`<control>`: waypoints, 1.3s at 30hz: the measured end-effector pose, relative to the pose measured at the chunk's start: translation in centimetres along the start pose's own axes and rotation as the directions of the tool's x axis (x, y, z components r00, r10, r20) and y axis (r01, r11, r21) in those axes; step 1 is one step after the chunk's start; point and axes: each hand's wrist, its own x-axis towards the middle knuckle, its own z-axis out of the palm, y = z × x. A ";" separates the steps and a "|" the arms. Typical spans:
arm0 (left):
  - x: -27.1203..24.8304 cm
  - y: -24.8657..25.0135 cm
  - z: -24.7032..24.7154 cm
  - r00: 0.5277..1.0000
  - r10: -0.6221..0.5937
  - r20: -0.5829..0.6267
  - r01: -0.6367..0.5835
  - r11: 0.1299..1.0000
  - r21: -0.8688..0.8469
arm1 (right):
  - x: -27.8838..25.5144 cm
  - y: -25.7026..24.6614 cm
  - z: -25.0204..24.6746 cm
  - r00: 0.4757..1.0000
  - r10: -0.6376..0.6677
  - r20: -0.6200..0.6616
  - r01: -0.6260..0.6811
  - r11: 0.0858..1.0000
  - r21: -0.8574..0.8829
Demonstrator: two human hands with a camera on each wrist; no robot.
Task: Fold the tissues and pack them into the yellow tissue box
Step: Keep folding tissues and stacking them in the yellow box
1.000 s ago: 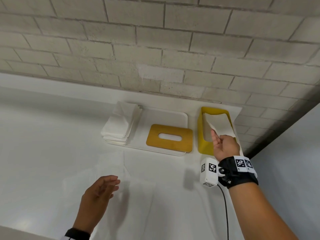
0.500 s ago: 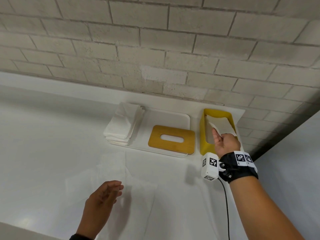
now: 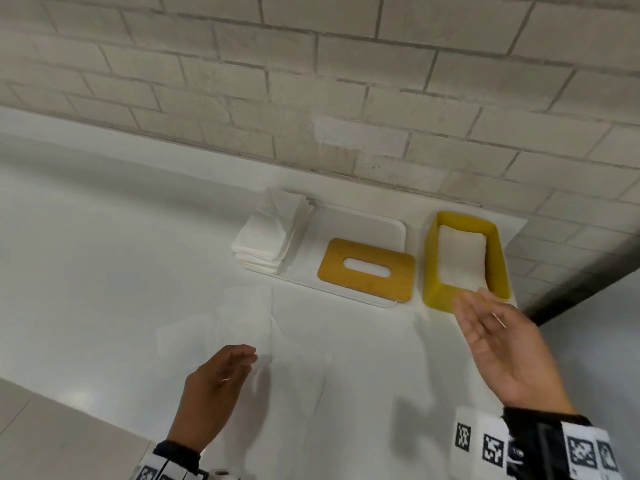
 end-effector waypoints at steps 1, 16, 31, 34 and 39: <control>0.0 -0.1 0.0 1.000 0.007 -0.002 -0.007 1.000 0.008 | -1.2 1.4 -0.1 0.999 0.018 0.034 -0.016 0.997 -0.071; -1.6 -2.0 -4.5 0.999 0.006 -0.032 -0.005 1.000 0.030 | -1.3 21.6 4.9 0.957 0.172 0.233 0.275 -0.296 -0.915; 0.7 0.0 -8.9 0.995 0.007 0.102 0.010 0.985 -0.169 | -3.8 14.5 7.8 0.912 0.002 0.411 0.359 0.484 -0.798; 1.3 2.7 -8.6 0.977 0.049 0.207 0.010 0.961 -0.278 | -6.8 14.7 10.1 0.871 0.035 0.490 0.393 0.549 -0.738; 1.8 5.2 -8.0 0.933 0.142 0.329 -0.018 0.936 -0.352 | -9.3 16.8 13.0 0.821 -0.037 0.570 0.472 0.607 -0.639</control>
